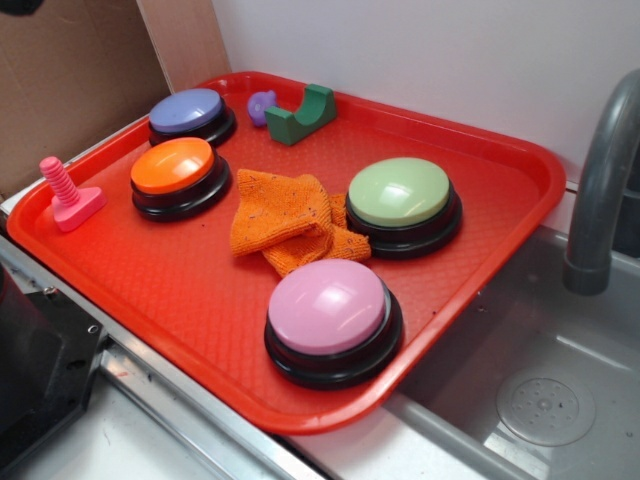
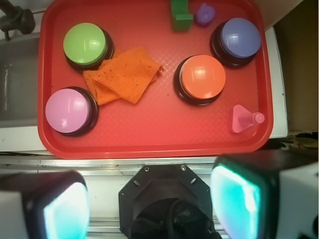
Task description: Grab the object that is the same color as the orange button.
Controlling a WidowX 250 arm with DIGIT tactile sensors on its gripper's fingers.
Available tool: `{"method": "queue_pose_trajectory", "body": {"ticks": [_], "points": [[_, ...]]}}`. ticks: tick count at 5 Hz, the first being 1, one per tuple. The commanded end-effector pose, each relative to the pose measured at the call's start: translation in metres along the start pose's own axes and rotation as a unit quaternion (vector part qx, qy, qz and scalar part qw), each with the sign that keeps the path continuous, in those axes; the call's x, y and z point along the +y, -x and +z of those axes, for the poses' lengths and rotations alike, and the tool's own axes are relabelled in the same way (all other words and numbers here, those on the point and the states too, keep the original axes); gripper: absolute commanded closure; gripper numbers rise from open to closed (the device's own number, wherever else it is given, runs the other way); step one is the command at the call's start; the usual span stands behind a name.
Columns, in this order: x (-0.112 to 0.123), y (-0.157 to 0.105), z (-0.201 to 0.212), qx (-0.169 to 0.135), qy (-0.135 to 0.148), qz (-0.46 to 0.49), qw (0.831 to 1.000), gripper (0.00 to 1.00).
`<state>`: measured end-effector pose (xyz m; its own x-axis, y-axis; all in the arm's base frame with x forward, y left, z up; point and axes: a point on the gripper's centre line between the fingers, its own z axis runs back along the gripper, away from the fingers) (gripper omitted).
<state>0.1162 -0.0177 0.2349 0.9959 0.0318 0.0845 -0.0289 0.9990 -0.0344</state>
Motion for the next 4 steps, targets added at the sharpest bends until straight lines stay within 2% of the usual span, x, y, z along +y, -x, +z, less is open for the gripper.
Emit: {"method": "queue_pose_trajectory", "body": {"ticks": [1,2,3,4], "points": [[0.0,0.0,0.0,0.0,0.0,0.0,1.0,0.0],[-0.011,-0.017,-0.014,-0.012,-0.009,-0.028,1.0,0.0],[-0.011,-0.031,-0.03,-0.033,0.001,-0.031,0.999,0.0],[-0.011,-0.047,-0.05,-0.05,-0.01,-0.059,0.997,0.0]]}}
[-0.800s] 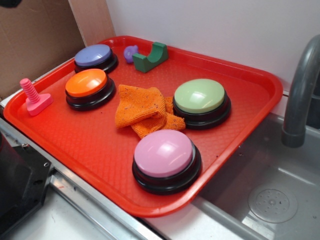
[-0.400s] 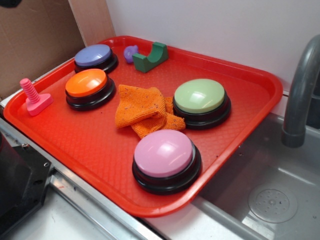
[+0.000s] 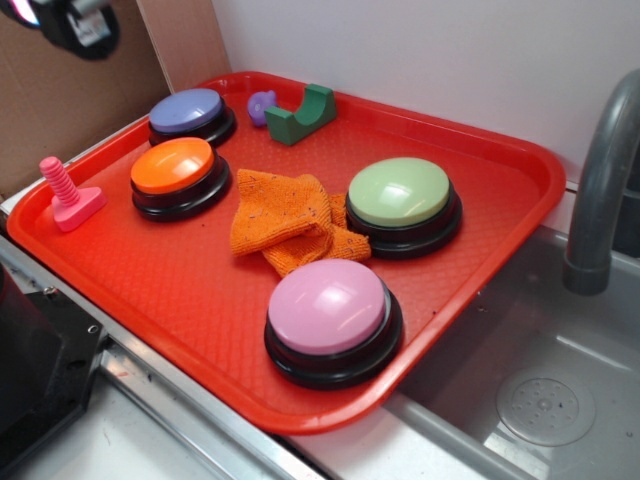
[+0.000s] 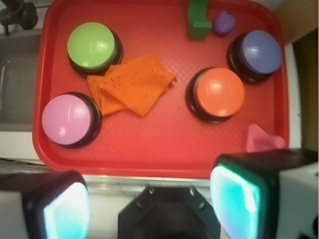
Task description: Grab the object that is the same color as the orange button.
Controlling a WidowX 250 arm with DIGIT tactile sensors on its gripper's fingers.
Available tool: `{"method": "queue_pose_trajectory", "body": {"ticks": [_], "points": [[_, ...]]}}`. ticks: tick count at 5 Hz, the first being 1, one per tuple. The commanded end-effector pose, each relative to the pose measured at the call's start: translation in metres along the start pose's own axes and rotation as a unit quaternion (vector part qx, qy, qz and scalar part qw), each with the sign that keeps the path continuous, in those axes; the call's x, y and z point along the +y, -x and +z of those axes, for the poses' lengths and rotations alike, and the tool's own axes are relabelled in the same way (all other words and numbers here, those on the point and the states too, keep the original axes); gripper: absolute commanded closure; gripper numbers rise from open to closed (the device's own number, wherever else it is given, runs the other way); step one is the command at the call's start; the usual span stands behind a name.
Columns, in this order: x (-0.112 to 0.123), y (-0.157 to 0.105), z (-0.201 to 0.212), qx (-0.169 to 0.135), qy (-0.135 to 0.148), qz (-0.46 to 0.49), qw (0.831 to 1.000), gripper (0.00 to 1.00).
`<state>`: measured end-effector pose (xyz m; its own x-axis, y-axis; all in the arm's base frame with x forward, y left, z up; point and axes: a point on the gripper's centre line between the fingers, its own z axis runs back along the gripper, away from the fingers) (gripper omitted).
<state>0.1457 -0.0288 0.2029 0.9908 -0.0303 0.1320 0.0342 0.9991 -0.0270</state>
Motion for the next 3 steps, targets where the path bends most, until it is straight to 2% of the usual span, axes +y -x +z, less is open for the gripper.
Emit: {"method": "queue_pose_trajectory", "body": {"ticks": [1,2,3], "points": [[0.004,-0.045,-0.057,-0.029,-0.01,-0.068,0.997,0.0],[0.0,-0.067,-0.091,-0.051,-0.018,-0.102,0.993,0.0],[0.0,-0.084,-0.122,-0.06,-0.003,-0.161,0.985,0.0]]}}
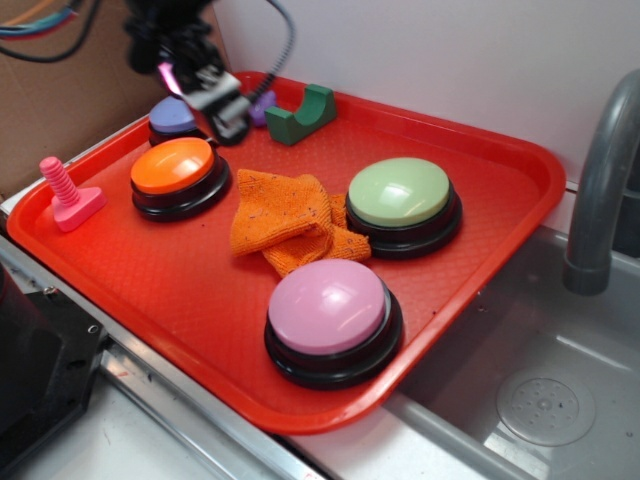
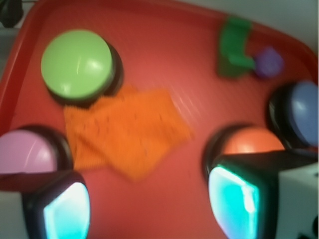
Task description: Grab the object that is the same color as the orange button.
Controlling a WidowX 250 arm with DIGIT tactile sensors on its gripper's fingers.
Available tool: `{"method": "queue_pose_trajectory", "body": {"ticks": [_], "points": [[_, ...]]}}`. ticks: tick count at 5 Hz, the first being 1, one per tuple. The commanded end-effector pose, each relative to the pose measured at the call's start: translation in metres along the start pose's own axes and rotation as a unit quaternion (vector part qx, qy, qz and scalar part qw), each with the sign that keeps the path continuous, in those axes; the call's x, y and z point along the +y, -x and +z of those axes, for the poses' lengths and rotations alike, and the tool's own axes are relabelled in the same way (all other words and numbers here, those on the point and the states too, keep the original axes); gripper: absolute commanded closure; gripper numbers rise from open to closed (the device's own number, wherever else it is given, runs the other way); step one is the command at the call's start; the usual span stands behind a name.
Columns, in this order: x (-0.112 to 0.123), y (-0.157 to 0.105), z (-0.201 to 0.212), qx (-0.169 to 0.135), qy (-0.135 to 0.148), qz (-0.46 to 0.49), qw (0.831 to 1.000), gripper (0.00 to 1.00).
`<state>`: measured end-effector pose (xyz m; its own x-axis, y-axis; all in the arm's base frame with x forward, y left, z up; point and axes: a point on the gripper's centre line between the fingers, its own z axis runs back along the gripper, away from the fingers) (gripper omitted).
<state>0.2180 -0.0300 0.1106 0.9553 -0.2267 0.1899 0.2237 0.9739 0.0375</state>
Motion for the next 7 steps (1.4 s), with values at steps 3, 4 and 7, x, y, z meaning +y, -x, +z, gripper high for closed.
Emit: {"method": "queue_pose_trajectory", "body": {"ticks": [3,4,7], "points": [[0.009,-0.023,-0.098,-0.017,0.093,-0.157,0.983,0.0],[0.008,-0.015,-0.102,-0.028,0.098,-0.164,0.981,1.0],[0.005,-0.013,-0.091,-0.019,0.082,-0.168,0.982,1.0]]}}
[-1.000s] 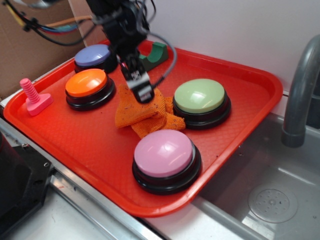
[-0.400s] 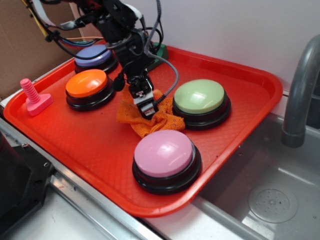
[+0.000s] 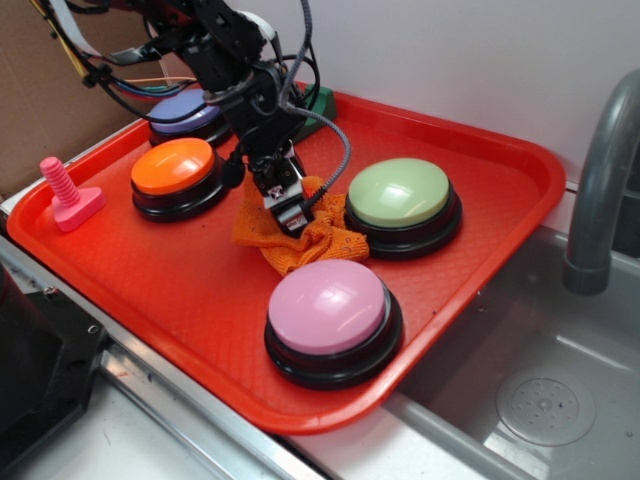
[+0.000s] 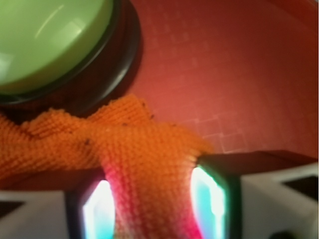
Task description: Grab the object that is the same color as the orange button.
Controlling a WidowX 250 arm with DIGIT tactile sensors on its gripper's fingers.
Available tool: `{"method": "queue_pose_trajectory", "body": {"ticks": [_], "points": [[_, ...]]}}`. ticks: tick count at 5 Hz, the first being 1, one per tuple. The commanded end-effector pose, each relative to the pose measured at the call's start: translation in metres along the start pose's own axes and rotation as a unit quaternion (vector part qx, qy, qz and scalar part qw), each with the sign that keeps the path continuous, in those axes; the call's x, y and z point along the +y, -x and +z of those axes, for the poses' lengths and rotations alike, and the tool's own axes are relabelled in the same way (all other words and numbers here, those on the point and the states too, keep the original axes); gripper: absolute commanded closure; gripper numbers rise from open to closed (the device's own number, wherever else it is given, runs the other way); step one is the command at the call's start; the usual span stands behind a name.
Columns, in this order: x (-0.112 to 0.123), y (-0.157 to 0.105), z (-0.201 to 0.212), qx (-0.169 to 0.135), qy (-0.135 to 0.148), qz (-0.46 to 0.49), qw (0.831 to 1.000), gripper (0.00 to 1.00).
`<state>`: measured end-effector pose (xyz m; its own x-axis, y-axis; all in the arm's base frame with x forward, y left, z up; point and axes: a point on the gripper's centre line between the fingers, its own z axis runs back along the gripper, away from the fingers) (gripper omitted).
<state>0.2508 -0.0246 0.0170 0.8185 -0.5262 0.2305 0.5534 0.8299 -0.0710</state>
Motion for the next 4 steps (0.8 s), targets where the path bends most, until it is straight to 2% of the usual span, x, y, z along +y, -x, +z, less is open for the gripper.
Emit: {"method": "queue_pose_trajectory", "body": {"ticks": [1,2,3,4], "points": [[-0.005,-0.002,0.011,-0.005,-0.016,0.008,1.0,1.0],[-0.007,-0.004,0.017,0.004,-0.029,0.022,0.999,1.0],[-0.014,-0.008,0.038,0.045,-0.019,0.086,0.995,1.0],[-0.029,-0.013,0.084,0.054,-0.03,0.167,0.984,1.0]]}}
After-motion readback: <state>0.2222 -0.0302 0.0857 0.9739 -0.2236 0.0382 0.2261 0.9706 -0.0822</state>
